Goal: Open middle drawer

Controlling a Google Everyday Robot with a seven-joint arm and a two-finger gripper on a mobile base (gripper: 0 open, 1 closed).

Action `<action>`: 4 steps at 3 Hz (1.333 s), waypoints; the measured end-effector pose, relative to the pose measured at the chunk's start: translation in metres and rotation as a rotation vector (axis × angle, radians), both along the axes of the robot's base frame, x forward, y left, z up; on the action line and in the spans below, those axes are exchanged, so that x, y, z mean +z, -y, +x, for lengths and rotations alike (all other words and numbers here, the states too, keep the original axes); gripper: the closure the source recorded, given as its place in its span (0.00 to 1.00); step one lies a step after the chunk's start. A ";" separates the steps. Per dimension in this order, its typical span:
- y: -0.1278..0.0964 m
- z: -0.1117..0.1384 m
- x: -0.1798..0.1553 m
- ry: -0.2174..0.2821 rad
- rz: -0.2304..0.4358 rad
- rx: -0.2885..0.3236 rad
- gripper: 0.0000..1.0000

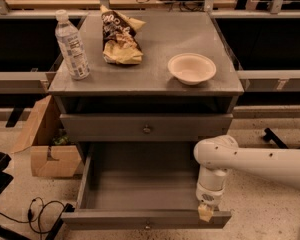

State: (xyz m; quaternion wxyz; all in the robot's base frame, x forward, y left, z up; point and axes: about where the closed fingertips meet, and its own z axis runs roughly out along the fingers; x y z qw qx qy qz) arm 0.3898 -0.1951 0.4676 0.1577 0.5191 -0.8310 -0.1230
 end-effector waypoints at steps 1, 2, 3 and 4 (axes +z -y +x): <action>0.001 0.000 0.002 -0.002 -0.005 0.001 1.00; 0.013 -0.006 0.040 0.035 -0.045 0.006 1.00; 0.041 -0.023 0.120 0.084 -0.131 -0.010 1.00; 0.071 -0.022 0.234 0.236 -0.224 -0.051 1.00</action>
Offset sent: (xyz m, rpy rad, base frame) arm -0.0337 -0.0770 0.2647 -0.2662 -0.2500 0.0360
